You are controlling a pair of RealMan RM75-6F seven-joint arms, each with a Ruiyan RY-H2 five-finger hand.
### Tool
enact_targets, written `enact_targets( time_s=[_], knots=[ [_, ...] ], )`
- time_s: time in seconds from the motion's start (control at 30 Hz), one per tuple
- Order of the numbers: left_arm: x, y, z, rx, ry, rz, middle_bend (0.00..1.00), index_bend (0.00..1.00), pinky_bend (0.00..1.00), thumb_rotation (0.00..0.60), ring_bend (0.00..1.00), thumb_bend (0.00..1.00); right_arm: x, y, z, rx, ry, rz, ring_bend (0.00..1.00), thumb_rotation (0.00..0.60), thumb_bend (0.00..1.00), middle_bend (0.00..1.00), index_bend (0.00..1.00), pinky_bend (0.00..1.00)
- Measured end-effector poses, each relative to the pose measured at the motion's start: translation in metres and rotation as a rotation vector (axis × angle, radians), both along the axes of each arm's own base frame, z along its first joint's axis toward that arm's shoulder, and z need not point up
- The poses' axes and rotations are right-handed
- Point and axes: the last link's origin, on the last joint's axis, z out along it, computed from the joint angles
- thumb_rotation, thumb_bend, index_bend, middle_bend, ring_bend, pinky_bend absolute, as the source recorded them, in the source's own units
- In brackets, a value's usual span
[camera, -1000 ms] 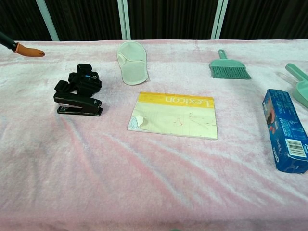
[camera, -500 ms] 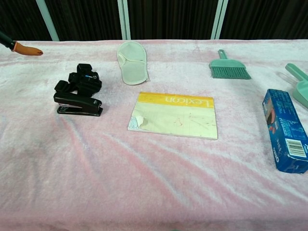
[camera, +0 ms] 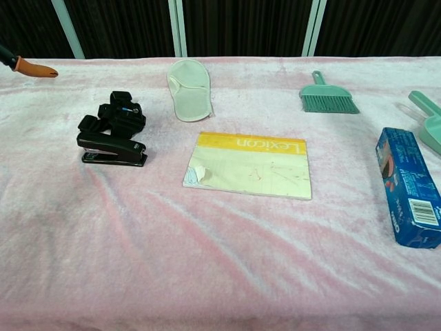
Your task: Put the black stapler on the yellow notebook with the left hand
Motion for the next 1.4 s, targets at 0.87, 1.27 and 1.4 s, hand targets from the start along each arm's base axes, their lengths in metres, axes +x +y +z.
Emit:
enact_targets(
  time_s=[0.87,1.27,1.4],
  knots=[
    [0.011,0.006,-0.026,-0.302,0.445,0.371,0.31,0.24,0.2,0.6,0.16,0.17,-0.009,0.005,0.003,-0.011,0.004,-0.03,0.0,0.6,0.1,0.0,0.04,0.07],
    [0.007,0.015,-0.064,-0.267,0.471,0.341,0.37,0.3,0.21,0.6,0.21,0.22,-0.018,0.004,0.003,-0.017,-0.007,-0.046,0.0,0.6,0.1,0.0,0.04,0.07],
    [0.009,0.018,-0.074,-0.252,0.484,0.3,0.4,0.33,0.22,0.6,0.22,0.22,-0.019,0.004,0.004,-0.019,-0.008,-0.046,0.0,0.6,0.1,0.0,0.04,0.07]
  ],
)
